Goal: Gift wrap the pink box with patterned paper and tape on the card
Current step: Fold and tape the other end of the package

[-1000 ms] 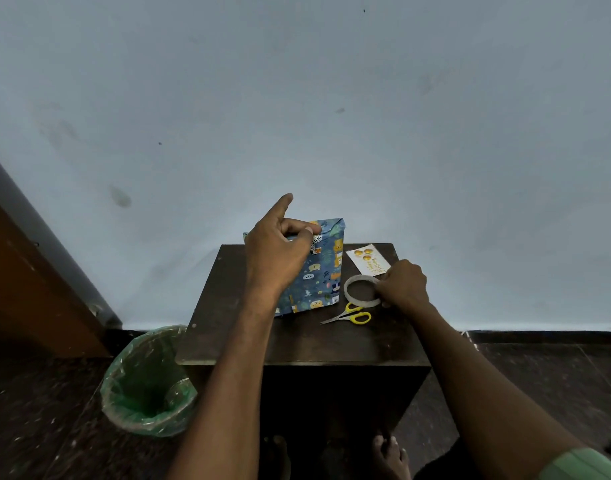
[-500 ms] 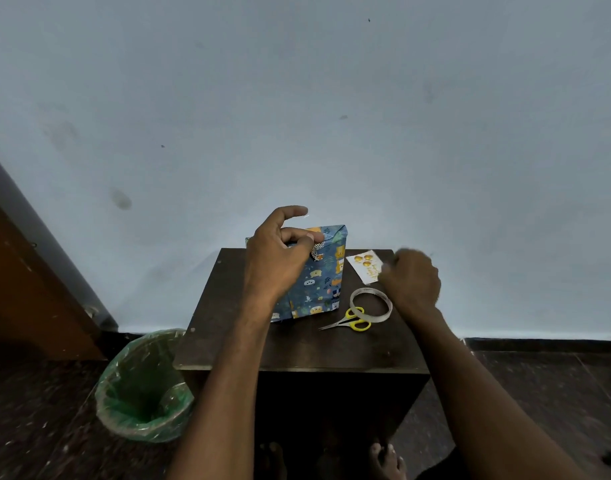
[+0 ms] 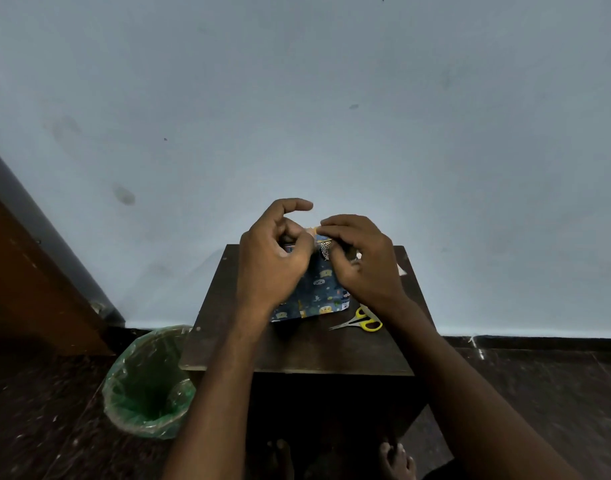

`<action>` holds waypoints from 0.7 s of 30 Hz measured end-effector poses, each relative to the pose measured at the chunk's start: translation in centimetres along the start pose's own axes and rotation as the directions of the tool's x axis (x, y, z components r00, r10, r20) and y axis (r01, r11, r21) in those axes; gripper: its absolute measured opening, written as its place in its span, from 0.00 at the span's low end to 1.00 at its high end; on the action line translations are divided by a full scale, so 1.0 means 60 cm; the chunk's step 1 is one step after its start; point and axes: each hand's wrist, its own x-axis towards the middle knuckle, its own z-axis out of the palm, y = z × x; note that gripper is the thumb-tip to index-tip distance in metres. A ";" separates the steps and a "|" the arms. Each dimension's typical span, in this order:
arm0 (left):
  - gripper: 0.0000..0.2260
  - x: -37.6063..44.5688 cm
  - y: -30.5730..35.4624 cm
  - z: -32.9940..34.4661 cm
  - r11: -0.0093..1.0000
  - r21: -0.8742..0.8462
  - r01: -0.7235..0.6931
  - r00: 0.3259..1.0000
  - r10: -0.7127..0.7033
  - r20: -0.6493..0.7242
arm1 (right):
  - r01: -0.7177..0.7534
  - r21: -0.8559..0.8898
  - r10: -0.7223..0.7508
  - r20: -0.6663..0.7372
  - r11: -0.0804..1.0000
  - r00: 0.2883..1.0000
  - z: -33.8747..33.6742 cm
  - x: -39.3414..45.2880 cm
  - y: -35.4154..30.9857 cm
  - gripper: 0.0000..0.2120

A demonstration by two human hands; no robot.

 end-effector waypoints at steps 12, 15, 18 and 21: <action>0.19 -0.003 -0.056 -0.019 0.994 0.016 -0.112 0.994 0.113 -0.001 | 0.121 -0.201 -0.132 -0.044 0.972 0.990 0.008 0.005 0.002 0.09; 0.19 -0.002 -0.061 -0.003 0.991 0.051 -0.128 0.988 0.131 -0.077 | 0.124 -0.215 -0.134 -0.033 0.969 0.990 0.007 0.005 -0.003 0.07; 0.16 -0.001 -0.069 0.004 0.989 0.064 -0.135 0.983 0.142 -0.117 | 0.111 -0.203 -0.117 -0.018 0.973 0.993 0.005 0.007 -0.009 0.04; 0.14 -0.001 -0.074 0.005 0.995 0.001 -0.099 0.991 0.099 -0.093 | 0.080 -0.139 -0.085 -0.030 0.987 0.996 0.000 0.012 -0.019 0.05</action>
